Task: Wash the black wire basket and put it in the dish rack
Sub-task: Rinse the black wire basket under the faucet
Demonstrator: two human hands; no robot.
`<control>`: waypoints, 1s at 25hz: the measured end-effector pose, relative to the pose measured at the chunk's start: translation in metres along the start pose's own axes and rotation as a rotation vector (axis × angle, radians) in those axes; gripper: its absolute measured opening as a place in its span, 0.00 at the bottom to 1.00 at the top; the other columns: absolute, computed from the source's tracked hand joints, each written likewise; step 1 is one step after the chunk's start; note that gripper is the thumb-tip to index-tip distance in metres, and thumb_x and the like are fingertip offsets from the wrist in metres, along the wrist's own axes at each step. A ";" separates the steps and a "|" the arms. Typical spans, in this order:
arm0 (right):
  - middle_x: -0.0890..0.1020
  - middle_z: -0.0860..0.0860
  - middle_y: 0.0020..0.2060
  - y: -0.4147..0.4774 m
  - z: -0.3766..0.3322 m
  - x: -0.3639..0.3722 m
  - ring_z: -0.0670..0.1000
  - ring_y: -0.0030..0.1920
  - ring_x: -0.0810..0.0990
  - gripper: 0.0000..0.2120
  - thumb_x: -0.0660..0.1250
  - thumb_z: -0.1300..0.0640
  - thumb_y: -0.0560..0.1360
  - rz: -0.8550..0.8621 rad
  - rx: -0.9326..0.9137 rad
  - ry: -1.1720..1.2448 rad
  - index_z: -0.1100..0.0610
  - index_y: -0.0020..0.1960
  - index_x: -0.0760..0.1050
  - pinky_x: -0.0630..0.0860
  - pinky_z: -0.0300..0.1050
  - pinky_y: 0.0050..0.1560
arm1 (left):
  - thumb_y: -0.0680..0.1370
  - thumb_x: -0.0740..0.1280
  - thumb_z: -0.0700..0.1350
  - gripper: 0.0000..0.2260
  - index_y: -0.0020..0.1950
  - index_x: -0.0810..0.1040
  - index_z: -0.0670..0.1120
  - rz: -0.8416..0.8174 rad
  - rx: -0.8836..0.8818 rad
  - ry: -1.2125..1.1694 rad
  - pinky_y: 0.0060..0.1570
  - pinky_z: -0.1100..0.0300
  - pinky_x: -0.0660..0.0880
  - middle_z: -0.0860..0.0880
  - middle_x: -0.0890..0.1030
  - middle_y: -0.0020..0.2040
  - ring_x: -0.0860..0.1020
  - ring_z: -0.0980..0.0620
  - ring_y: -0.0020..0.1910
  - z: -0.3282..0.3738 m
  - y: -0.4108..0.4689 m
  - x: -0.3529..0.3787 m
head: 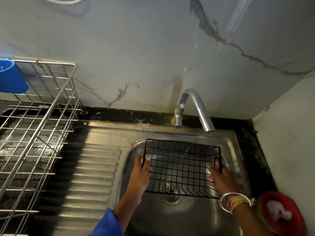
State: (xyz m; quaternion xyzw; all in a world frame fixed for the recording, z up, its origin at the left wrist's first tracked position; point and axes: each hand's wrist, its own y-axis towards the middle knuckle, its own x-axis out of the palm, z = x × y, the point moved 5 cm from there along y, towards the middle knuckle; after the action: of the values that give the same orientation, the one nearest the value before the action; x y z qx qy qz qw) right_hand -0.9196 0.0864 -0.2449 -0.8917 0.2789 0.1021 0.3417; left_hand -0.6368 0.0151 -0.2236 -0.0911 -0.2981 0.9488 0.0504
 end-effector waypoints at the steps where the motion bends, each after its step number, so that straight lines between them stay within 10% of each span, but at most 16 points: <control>1: 0.82 0.52 0.47 0.002 0.009 0.001 0.55 0.47 0.81 0.20 0.70 0.46 0.72 0.020 -0.002 -0.015 0.54 0.59 0.75 0.77 0.63 0.56 | 0.85 0.58 0.57 0.14 0.65 0.73 0.51 -0.005 0.004 0.046 0.62 0.49 0.75 0.47 0.80 0.59 0.79 0.49 0.57 -0.008 0.003 0.003; 3: 0.81 0.49 0.52 0.000 0.025 0.005 0.54 0.50 0.81 0.32 0.68 0.37 0.64 0.036 0.025 -0.094 0.53 0.63 0.73 0.77 0.57 0.56 | 0.84 0.59 0.57 0.14 0.63 0.74 0.50 -0.020 -0.033 0.114 0.65 0.43 0.75 0.42 0.80 0.61 0.79 0.45 0.58 -0.031 0.011 0.009; 6: 0.77 0.49 0.54 -0.005 0.042 0.013 0.54 0.50 0.76 0.25 0.68 0.47 0.73 0.057 0.115 -0.223 0.58 0.64 0.66 0.71 0.42 0.47 | 0.84 0.61 0.57 0.17 0.68 0.72 0.49 -0.027 -0.139 0.145 0.64 0.40 0.75 0.40 0.78 0.66 0.78 0.39 0.63 -0.058 0.017 0.016; 25: 0.71 0.59 0.69 0.011 0.060 0.036 0.60 0.67 0.70 0.31 0.65 0.51 0.75 -0.039 0.128 -0.463 0.62 0.74 0.62 0.68 0.50 0.63 | 0.80 0.67 0.60 0.37 0.82 0.55 0.46 -0.193 -0.306 0.238 0.75 0.45 0.65 0.42 0.62 0.81 0.64 0.41 0.78 -0.101 0.018 0.017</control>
State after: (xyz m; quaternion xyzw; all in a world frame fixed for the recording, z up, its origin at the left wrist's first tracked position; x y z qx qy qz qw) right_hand -0.8956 0.1041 -0.3088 -0.8262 0.1817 0.2794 0.4541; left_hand -0.6339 0.0591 -0.3177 -0.1802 -0.4380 0.8658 0.1616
